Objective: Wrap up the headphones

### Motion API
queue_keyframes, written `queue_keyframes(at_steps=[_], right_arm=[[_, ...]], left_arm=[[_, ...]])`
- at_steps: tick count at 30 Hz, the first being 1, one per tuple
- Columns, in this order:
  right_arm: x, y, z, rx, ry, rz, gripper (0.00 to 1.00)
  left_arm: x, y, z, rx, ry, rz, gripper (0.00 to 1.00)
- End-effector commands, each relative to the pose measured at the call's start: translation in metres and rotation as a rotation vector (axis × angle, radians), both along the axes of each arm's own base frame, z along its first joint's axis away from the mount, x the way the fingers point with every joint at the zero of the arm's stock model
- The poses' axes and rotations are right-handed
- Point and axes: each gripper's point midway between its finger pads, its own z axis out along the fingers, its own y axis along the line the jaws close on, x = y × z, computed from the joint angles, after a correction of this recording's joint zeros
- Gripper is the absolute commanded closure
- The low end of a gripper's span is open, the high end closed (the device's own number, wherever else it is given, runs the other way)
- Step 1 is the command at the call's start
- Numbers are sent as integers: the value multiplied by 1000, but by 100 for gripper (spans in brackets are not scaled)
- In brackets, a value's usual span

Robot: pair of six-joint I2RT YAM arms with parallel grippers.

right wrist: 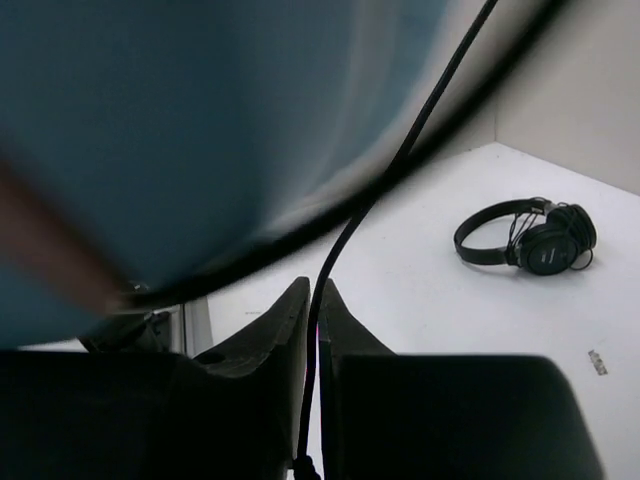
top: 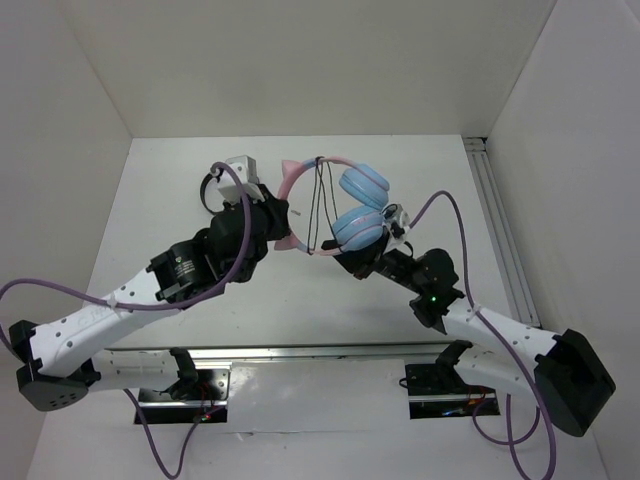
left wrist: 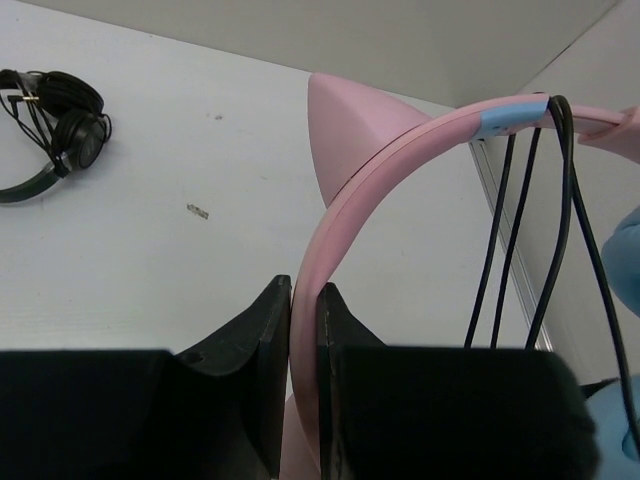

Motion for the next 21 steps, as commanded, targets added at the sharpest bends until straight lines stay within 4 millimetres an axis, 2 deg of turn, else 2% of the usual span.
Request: queue_keyframes(at_steps=[1,2,3,4,6,8,10,11,12,13,14,15,17,18,19,21], right_arm=[[-19,-5,24,81,-87,36,86],[-18,-7,29,98,-95,21,89],[-19,-10,31,120,-85,13,92],[-17,-12,27,126,-79,-5,94],[-11,-26,39,209,-72,-79,100],[4,-45,33,283,2,-194,100],[7,-52,35,308,5,-229,100],[12,-55,37,311,11,-265,100],[16,-52,32,286,33,-269,100],[19,-54,35,285,27,-290,100],[22,-54,32,278,41,-303,100],[26,-56,32,279,52,-323,100],[35,-57,26,256,90,-361,100],[45,-62,22,253,123,-420,100],[53,-62,7,210,185,-457,100],[71,-77,2,226,269,-578,100]], left_arm=[[10,4,64,-291,-121,95,100],[12,1,56,-282,-108,97,100],[12,0,56,-292,-106,98,100],[12,-2,50,-313,-93,102,100],[14,-3,37,-317,-77,118,100],[22,-10,26,-330,-69,132,100],[31,-17,17,-348,-48,133,100],[36,-28,1,-326,-16,130,100],[42,-30,-6,-321,-3,139,100],[48,-36,-5,-354,-4,129,100],[55,-45,-17,-348,15,123,100],[64,-44,-22,-353,24,135,100],[75,-56,-31,-383,59,113,100],[89,-60,-47,-363,87,128,100],[96,-65,-45,-369,89,122,100],[108,-75,-53,-383,123,108,100]])
